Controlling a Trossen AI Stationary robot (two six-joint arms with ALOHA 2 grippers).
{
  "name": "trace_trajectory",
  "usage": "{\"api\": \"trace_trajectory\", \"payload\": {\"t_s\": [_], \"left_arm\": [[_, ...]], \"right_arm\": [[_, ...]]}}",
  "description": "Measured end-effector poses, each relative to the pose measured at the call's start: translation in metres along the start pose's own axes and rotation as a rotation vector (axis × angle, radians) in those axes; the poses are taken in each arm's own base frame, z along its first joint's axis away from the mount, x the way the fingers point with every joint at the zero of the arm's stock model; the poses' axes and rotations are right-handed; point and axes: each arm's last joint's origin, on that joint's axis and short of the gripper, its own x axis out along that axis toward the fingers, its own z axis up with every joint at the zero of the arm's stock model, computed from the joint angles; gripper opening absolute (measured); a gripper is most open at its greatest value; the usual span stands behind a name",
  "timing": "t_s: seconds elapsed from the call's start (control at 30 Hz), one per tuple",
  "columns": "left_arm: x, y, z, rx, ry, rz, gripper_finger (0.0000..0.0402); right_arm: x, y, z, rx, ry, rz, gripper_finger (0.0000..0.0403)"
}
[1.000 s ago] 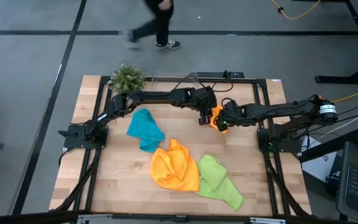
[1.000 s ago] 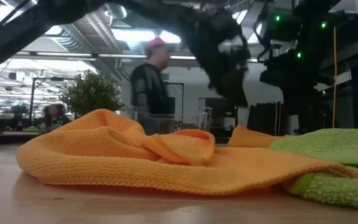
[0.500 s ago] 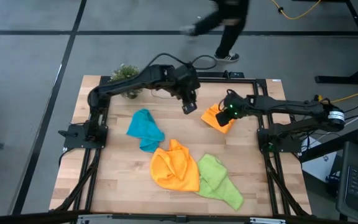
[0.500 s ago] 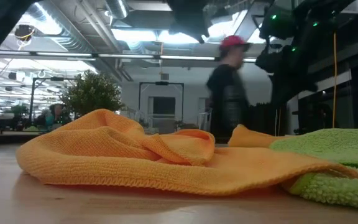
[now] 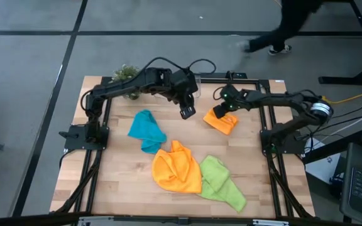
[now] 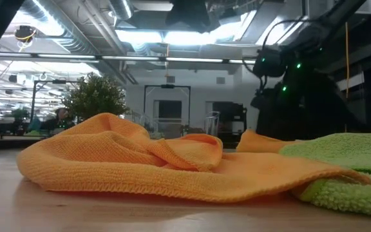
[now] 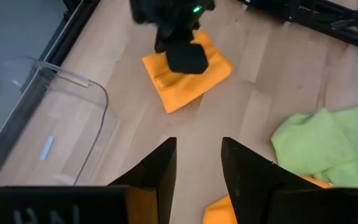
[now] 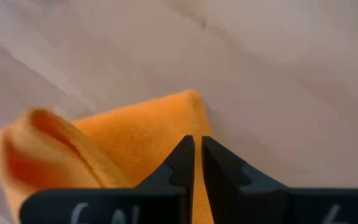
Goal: Fold microfiber towels
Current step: Fold the top orange microfiber cloth
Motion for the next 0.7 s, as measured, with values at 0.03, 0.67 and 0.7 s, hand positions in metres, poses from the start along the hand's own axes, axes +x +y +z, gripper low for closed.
{"api": "trace_trajectory", "payload": {"t_s": [0.03,0.67,0.7], "left_arm": [[0.000,-0.001,0.000,0.001,0.000,-0.001,0.0118],[0.000,0.000,-0.002,0.011,0.015,0.003,0.0118],[0.000,0.000,-0.002,0.016,0.015,0.003,0.0118]], "right_arm": [[0.004,0.001,-0.001,-0.003,0.018,0.016,0.0033],[-0.026,0.029,0.000,-0.128,-0.012,0.398,0.0033],[-0.033,0.028,0.002,-0.128,-0.039,0.410,0.0036]]}}
